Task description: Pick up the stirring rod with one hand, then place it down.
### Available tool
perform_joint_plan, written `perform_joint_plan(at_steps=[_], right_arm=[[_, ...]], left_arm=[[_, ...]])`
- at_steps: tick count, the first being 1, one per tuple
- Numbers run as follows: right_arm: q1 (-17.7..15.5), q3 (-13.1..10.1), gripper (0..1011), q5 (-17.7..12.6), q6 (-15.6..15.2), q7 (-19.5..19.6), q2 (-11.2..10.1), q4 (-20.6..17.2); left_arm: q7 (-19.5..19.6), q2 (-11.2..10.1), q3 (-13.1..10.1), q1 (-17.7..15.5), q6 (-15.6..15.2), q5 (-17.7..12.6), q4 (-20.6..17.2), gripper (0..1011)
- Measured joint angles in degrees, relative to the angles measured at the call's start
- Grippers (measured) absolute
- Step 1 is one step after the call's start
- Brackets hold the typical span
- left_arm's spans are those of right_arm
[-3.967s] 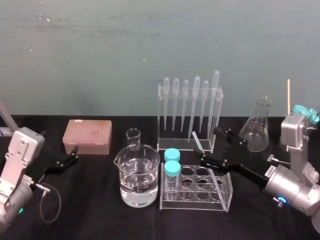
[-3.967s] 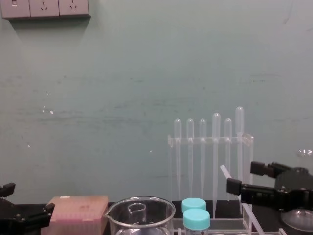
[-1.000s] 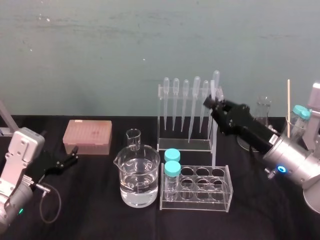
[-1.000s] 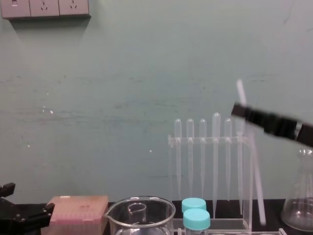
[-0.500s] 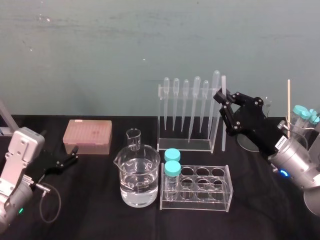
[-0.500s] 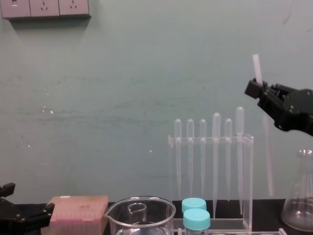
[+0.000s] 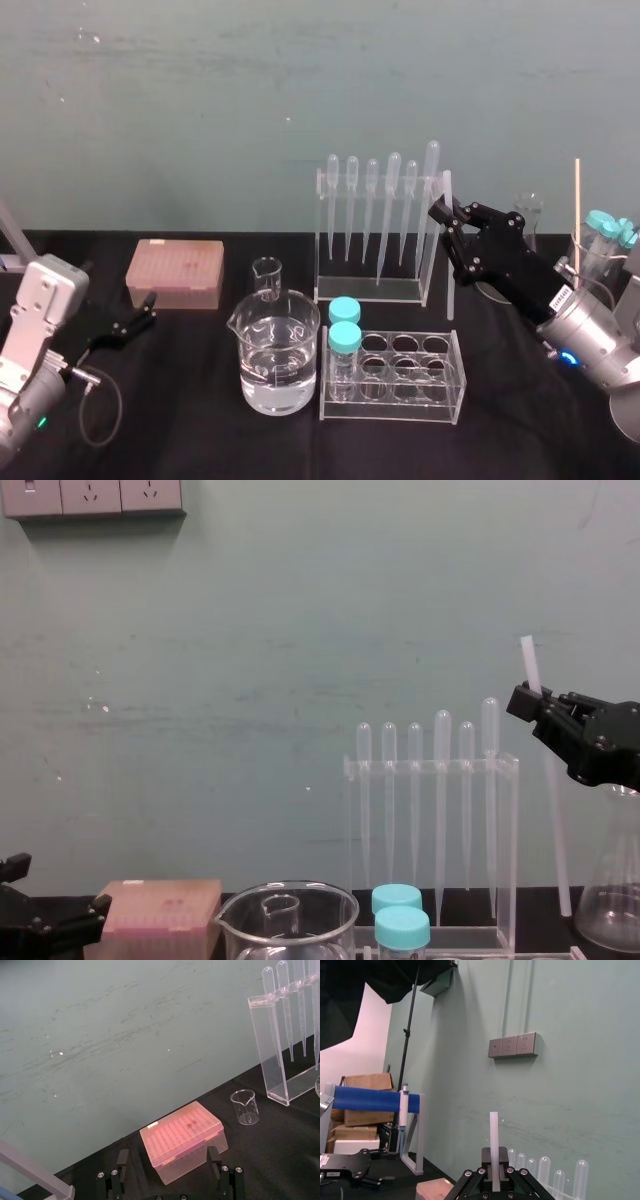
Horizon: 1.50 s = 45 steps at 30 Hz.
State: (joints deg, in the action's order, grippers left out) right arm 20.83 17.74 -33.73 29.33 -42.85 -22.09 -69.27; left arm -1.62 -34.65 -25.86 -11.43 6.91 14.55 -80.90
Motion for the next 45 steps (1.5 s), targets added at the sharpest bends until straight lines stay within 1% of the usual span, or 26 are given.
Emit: perform_joint_plan(at_steps=[45], right_arm=[[0.0, 0.1, 71, 0.1, 0.4, 0.0, -0.1, -0.2]], left_arm=[[0.0, 0.0, 0.0, 0.0, 0.0, 0.0, 0.0, 1000]])
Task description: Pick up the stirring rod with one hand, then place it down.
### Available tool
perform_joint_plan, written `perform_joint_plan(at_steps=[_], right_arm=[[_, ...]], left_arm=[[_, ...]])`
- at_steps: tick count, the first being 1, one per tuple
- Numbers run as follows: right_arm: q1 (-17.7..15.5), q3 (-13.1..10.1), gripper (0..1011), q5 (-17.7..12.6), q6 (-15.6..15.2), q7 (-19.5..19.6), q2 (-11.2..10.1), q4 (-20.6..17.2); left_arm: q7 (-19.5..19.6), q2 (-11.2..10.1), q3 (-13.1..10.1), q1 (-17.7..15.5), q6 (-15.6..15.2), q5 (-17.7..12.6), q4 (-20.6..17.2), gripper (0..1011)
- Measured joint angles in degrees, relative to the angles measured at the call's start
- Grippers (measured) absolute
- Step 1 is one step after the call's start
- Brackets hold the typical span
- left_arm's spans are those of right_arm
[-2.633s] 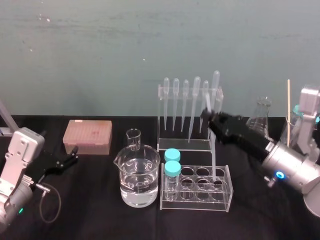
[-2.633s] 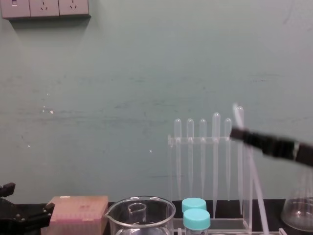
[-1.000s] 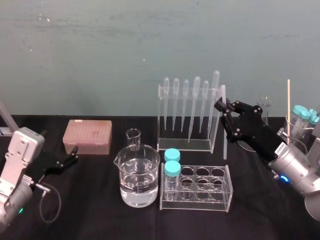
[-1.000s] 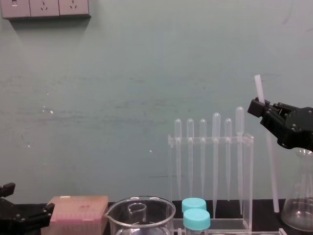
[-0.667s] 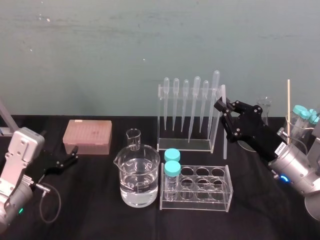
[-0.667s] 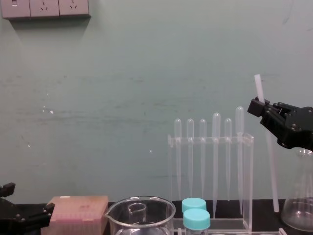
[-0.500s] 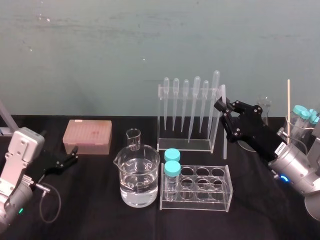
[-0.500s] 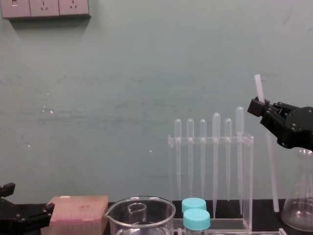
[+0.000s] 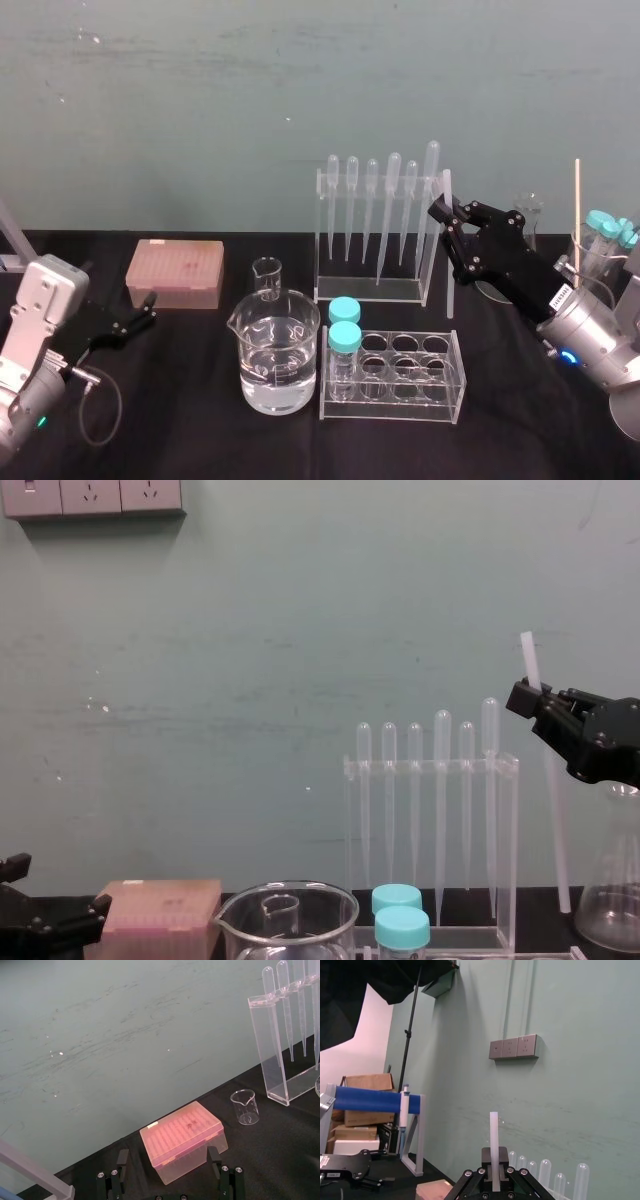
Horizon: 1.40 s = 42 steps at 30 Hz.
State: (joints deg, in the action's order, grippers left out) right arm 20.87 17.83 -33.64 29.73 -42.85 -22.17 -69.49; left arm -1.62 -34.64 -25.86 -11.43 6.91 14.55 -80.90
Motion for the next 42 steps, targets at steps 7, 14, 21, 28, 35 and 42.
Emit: perform_joint_plan(at_steps=[7, 14, 21, 28, 35, 42], right_arm=[[0.0, 0.0, 71, 0.0, 0.0, 0.0, 0.0, 0.0], [0.0, 0.0, 71, 0.0, 0.0, 0.0, 0.0, 0.0], [0.0, 0.0, 71, 0.0, 0.0, 0.0, 0.0, 0.0], [0.0, 0.0, 71, 0.0, 0.0, 0.0, 0.0, 0.0], [0.0, 0.0, 71, 0.0, 0.0, 0.0, 0.0, 0.0], [0.0, 0.0, 71, 0.0, 0.0, 0.0, 0.0, 0.0]], left_arm=[[0.0, 0.0, 0.0, 0.0, 0.0, 0.0, 0.0, 1000], [0.0, 0.0, 0.0, 0.0, 0.0, 0.0, 0.0, 1000], [0.0, 0.0, 0.0, 0.0, 0.0, 0.0, 0.0, 1000], [0.0, 0.0, 0.0, 0.0, 0.0, 0.0, 0.0, 1000], [0.0, 0.0, 0.0, 0.0, 0.0, 0.0, 0.0, 1000], [0.0, 0.0, 0.0, 0.0, 0.0, 0.0, 0.0, 1000]])
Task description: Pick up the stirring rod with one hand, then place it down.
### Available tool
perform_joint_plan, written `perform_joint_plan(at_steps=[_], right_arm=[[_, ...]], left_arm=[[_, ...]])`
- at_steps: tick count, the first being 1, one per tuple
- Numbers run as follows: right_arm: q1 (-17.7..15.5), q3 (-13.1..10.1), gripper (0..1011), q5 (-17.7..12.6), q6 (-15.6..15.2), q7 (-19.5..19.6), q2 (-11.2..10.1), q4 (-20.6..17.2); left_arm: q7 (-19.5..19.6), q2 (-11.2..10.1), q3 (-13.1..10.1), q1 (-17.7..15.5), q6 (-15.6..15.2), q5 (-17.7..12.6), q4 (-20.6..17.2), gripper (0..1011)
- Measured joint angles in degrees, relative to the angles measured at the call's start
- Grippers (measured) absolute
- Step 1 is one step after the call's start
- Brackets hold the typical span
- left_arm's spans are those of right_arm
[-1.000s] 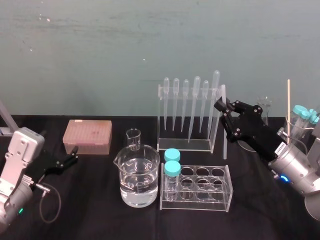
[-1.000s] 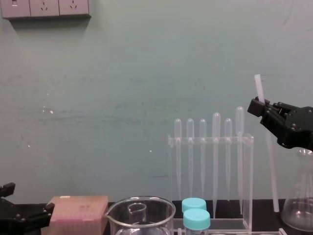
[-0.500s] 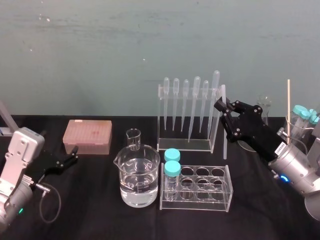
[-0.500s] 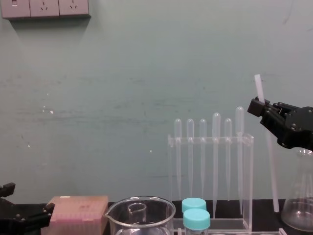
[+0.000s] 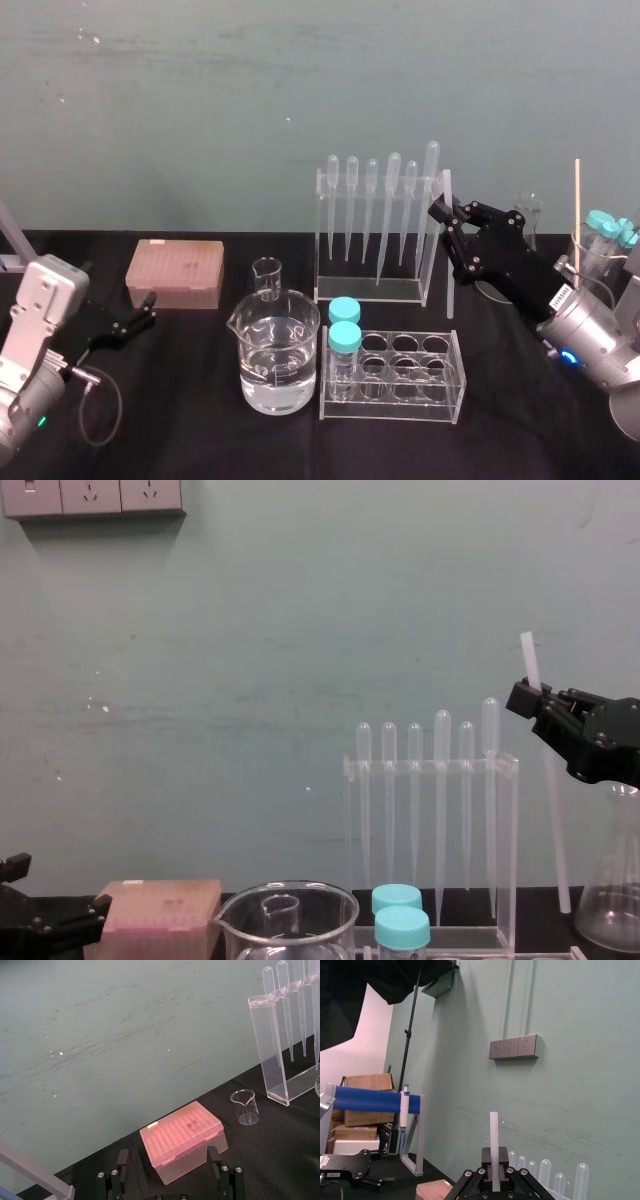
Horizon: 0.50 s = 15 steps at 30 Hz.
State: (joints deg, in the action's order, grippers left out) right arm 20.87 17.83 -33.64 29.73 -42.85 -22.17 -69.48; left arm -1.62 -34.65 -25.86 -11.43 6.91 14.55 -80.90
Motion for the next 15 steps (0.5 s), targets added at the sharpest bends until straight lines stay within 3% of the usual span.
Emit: perform_joint_plan(at_steps=[15], right_arm=[[0.0, 0.0, 71, 0.0, 0.0, 0.0, 0.0, 0.0]], left_arm=[[0.0, 0.0, 0.0, 0.0, 0.0, 0.0, 0.0, 1000]])
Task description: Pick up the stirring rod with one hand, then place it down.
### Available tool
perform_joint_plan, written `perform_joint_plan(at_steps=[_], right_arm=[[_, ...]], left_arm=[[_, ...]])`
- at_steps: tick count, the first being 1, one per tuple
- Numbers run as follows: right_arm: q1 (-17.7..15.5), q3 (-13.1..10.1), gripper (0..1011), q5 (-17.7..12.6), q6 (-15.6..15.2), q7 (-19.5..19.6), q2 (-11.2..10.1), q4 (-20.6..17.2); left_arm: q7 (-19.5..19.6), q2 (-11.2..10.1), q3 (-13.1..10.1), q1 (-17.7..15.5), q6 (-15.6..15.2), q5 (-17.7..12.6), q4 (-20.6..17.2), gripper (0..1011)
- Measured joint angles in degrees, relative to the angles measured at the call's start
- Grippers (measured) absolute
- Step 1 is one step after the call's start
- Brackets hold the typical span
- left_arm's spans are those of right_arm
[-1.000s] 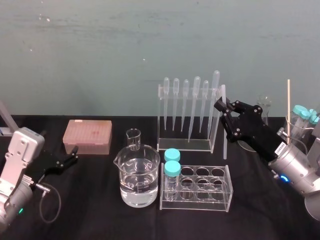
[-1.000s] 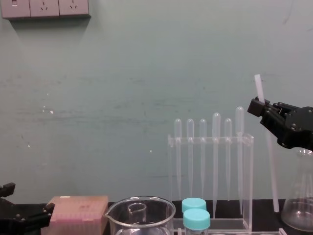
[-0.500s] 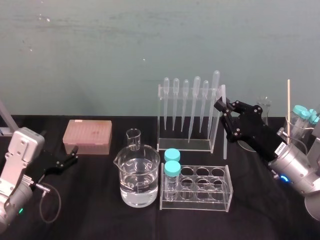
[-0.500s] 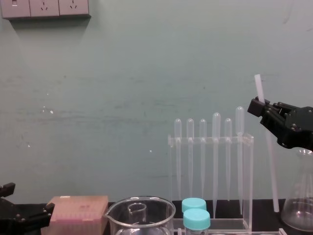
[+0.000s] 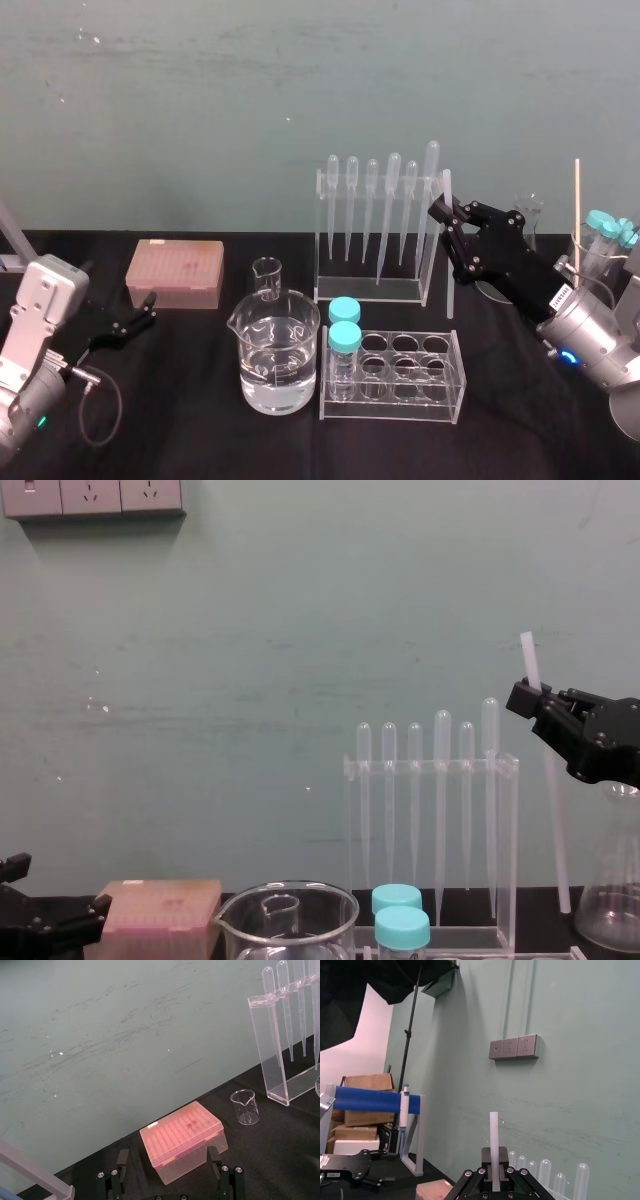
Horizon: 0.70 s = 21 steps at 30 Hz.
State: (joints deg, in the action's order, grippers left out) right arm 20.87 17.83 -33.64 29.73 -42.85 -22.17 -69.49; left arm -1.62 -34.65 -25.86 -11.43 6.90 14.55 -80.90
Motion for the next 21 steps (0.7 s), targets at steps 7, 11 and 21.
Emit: perform_joint_plan(at_steps=[7, 11, 21], right_arm=[[0.0, 0.0, 71, 0.0, 0.0, 0.0, 0.0, 0.0], [0.0, 0.0, 71, 0.0, 0.0, 0.0, 0.0, 0.0], [-0.3, -0.6, 71, -0.1, -0.7, -0.5, 0.1, -0.6]], left_arm=[[0.0, 0.0, 0.0, 0.0, 0.0, 0.0, 0.0, 1000], [0.0, 0.0, 0.0, 0.0, 0.0, 0.0, 0.0, 1000], [0.0, 0.0, 0.0, 0.0, 0.0, 0.0, 0.0, 1000]])
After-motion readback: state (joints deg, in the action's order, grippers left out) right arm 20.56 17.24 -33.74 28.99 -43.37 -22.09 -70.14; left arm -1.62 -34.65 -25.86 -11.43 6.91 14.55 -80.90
